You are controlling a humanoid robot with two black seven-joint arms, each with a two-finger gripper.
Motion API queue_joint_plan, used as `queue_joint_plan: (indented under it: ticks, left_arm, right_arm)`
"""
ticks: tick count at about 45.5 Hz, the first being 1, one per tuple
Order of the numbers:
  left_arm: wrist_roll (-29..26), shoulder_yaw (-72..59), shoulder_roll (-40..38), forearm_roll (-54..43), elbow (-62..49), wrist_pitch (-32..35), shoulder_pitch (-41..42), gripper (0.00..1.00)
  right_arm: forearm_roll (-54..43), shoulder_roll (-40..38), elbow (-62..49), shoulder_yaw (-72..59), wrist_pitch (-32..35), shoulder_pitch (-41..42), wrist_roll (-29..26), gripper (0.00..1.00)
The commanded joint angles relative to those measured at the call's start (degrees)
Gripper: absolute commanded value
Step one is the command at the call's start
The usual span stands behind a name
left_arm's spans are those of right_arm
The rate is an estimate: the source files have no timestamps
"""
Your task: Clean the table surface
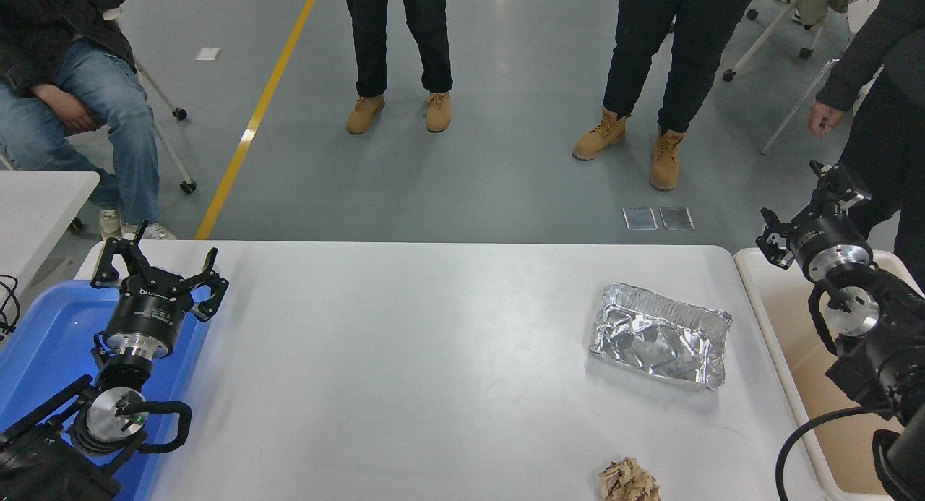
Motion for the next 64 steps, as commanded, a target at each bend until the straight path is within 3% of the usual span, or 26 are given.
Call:
queue_joint_plan:
  ticks: [1, 16, 20, 36, 64]
  left_arm:
    - [0.0, 0.0, 0.0, 0.0, 0.0, 0.0, 0.0, 0.99]
    - [0.0, 0.0, 0.0, 0.0, 0.0, 0.0, 0.0, 0.99]
    - [0.0, 0.0, 0.0, 0.0, 0.0, 0.0, 0.0, 0.99]
    - [0.0, 0.0, 0.0, 0.0, 0.0, 0.0, 0.0, 0.99]
    - [0.0, 0.0, 0.0, 0.0, 0.0, 0.0, 0.0, 0.99]
  right_arm:
    - [-0.1, -0.5, -7.1, -22.5, 3.2, -0.5, 3.9, 0.98]
    - [0.5, 6.2, -39.0, -50.3, 20.8, -9.8, 7.5, 0.98]
    - [0.5, 6.4, -44.2, -55.5, 22.6, -13.6, 7.5, 0.98]
    - [-3.1, 5.4, -54.0, -70.3, 22.8, -28.8, 7.4, 0.98]
    - [-5.7, 6.4, -59.2, -80.0, 22.3, -39.3, 7.4, 0.98]
